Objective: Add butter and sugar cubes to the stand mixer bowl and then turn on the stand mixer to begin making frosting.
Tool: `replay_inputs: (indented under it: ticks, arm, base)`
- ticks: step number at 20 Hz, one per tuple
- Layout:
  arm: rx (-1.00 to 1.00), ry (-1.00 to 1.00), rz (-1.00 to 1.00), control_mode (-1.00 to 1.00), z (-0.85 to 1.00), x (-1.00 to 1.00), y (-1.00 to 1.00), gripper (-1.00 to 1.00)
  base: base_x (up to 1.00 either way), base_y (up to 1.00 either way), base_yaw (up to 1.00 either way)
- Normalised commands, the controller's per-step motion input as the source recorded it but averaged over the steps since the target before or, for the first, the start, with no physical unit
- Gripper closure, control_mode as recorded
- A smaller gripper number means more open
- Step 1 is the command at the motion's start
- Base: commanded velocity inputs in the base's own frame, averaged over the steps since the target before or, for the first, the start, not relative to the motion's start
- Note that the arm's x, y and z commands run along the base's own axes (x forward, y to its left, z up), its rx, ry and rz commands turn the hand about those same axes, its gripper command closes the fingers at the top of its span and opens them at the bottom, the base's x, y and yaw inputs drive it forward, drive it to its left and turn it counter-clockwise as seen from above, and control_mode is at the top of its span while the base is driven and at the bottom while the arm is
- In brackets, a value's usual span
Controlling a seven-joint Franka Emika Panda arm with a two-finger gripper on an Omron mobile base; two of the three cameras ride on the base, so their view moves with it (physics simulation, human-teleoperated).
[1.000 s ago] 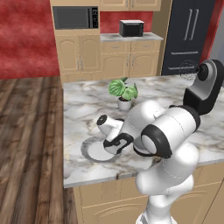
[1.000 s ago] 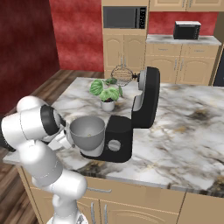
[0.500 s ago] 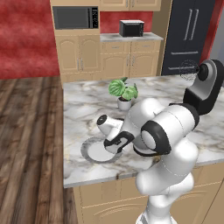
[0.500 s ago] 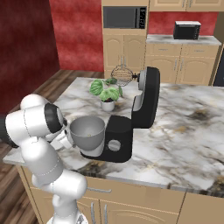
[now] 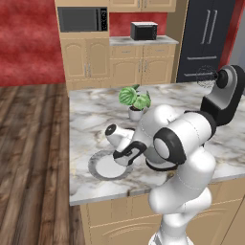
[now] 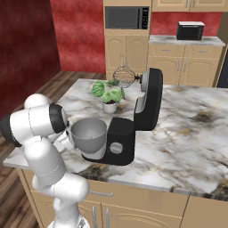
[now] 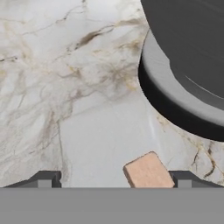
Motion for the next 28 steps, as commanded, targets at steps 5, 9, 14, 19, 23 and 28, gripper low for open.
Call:
replay_inputs:
  ticks: [5, 9, 14, 19, 23, 28]
  arm:
    - [0.00, 0.00, 0.00, -1.00, 0.00, 0.00, 0.00, -1.00]
    - [0.00, 0.00, 0.00, -1.00, 0.00, 0.00, 0.00, -1.00]
    - [0.00, 0.00, 0.00, -1.00, 0.00, 0.00, 0.00, -1.00]
    - [0.00, 0.00, 0.00, -1.00, 0.00, 0.00, 0.00, 1.00]
    - [0.00, 0.00, 0.00, -1.00, 0.00, 0.00, 0.00, 1.00]
    - [0.00, 0.00, 0.00, -1.00, 0.00, 0.00, 0.00, 1.00]
  base:
    - [0.00, 0.00, 0.00]
    - [0.00, 0.00, 0.00]
    - [0.00, 0.00, 0.00]
    - [0.00, 0.00, 0.00]
    - [0.00, 0.00, 0.00]
    - [0.00, 0.00, 0.00]
